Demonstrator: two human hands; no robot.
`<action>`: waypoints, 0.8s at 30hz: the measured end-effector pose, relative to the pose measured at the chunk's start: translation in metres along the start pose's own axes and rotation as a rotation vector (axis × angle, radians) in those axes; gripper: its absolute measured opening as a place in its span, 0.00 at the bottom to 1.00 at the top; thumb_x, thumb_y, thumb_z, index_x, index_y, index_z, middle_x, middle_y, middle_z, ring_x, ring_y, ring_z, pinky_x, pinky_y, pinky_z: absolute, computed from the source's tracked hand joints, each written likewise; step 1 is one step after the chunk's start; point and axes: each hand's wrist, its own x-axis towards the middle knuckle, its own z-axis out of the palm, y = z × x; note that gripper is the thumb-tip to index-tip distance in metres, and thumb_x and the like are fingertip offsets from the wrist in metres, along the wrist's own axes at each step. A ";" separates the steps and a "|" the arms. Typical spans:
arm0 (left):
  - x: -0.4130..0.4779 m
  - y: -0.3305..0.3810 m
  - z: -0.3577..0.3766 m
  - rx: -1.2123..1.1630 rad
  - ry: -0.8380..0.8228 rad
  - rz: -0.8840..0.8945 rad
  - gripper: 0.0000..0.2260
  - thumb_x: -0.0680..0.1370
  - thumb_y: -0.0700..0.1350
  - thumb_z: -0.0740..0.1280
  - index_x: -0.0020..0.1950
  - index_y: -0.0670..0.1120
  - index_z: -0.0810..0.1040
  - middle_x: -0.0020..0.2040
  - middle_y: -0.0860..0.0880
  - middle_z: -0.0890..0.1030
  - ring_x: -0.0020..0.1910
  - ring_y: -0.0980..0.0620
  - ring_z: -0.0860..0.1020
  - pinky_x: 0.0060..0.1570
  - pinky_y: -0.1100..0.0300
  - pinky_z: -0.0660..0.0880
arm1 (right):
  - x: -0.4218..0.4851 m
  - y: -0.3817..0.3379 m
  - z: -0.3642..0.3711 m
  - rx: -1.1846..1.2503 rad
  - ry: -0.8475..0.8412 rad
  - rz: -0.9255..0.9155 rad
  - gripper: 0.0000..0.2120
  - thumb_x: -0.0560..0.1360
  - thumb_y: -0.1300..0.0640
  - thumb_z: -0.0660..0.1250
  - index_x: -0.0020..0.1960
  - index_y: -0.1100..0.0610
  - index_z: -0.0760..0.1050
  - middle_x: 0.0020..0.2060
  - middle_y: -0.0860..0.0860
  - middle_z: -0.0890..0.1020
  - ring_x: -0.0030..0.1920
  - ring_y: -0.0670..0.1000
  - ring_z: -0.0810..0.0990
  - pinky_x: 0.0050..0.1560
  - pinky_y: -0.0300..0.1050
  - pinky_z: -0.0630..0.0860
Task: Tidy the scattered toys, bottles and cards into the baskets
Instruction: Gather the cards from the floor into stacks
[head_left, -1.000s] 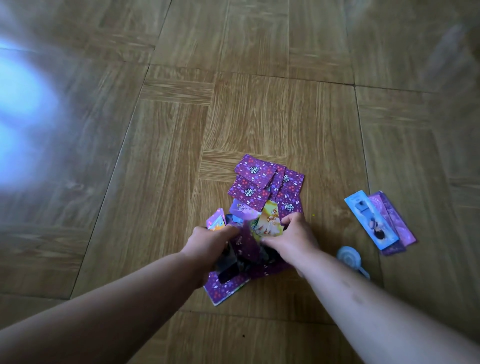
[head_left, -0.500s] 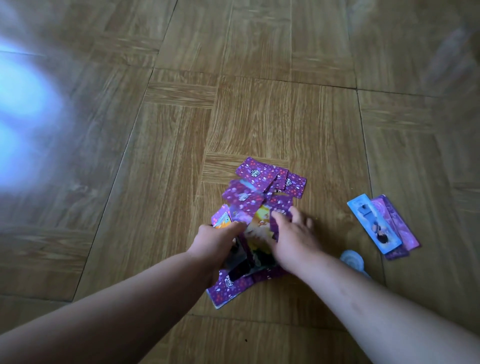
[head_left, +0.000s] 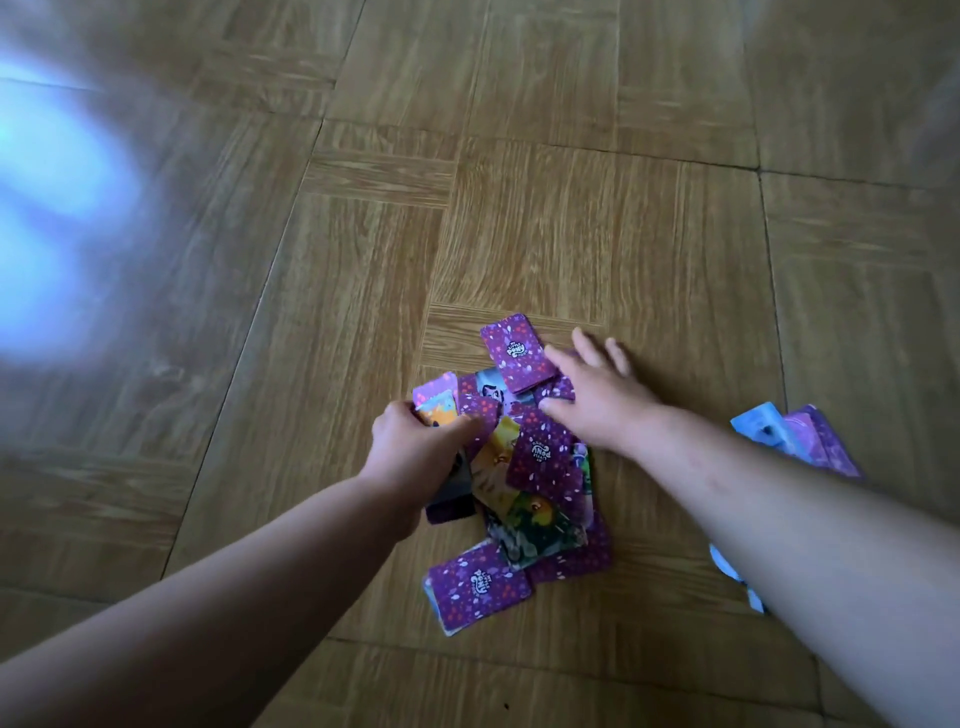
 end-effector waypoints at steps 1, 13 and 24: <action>-0.001 -0.001 0.004 0.016 -0.029 0.009 0.27 0.58 0.58 0.78 0.51 0.45 0.77 0.52 0.44 0.81 0.44 0.47 0.84 0.37 0.51 0.83 | -0.010 -0.003 0.007 0.013 -0.016 -0.042 0.34 0.76 0.41 0.62 0.77 0.39 0.51 0.78 0.44 0.41 0.77 0.57 0.38 0.74 0.65 0.51; -0.004 -0.007 0.007 0.192 -0.003 0.096 0.25 0.64 0.54 0.79 0.55 0.46 0.75 0.48 0.49 0.81 0.46 0.50 0.82 0.48 0.51 0.81 | -0.095 -0.005 0.071 -0.101 0.118 -0.098 0.62 0.60 0.32 0.73 0.78 0.48 0.35 0.78 0.49 0.40 0.77 0.53 0.40 0.76 0.50 0.46; -0.008 -0.015 0.007 0.292 -0.039 0.116 0.27 0.64 0.57 0.79 0.55 0.48 0.74 0.49 0.50 0.80 0.45 0.52 0.81 0.45 0.54 0.80 | -0.092 -0.008 0.058 0.973 0.310 0.521 0.42 0.66 0.51 0.78 0.74 0.56 0.61 0.69 0.54 0.70 0.66 0.54 0.72 0.63 0.48 0.71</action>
